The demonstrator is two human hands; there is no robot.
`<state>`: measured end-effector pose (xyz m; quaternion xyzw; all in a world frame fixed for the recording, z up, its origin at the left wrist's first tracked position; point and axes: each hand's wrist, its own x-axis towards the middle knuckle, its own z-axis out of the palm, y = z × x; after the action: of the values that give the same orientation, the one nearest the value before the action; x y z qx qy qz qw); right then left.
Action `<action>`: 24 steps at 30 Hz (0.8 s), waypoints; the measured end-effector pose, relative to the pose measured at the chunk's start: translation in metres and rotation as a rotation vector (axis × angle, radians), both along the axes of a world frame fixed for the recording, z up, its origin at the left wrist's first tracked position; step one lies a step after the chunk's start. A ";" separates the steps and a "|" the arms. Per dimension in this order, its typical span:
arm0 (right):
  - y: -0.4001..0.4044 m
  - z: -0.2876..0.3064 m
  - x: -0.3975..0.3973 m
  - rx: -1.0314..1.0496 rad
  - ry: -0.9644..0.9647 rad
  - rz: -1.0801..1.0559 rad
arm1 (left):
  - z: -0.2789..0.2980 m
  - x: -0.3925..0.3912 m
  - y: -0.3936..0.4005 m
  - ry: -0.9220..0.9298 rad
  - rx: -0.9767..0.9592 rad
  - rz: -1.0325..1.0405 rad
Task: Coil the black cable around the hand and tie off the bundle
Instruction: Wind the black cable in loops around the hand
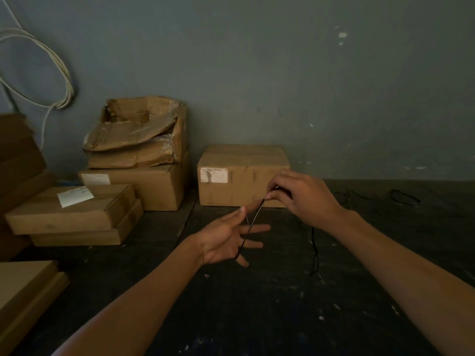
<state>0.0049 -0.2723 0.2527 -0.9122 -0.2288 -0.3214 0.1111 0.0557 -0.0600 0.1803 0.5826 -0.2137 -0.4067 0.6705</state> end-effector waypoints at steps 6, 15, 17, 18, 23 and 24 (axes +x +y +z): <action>-0.005 -0.003 0.006 -0.021 0.010 -0.028 | 0.000 -0.011 -0.004 -0.003 0.015 -0.152; -0.028 -0.009 0.018 0.187 0.142 0.023 | 0.018 -0.030 -0.004 0.006 0.141 -0.518; -0.038 -0.017 0.022 0.290 0.194 0.006 | 0.020 -0.036 -0.007 -0.008 0.163 -0.569; -0.042 -0.023 0.023 0.314 0.213 -0.013 | 0.021 -0.038 -0.007 -0.005 0.144 -0.580; -0.056 -0.054 0.023 0.451 0.253 -0.035 | 0.034 -0.038 -0.009 0.001 -0.095 -0.611; -0.057 -0.061 0.022 0.486 0.271 -0.037 | 0.040 -0.036 -0.010 0.003 -0.139 -0.604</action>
<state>0.0268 -0.3289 0.1920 -0.8974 -0.1114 -0.2438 0.3505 0.0197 -0.0698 0.2207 0.4449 -0.4034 -0.5728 0.5579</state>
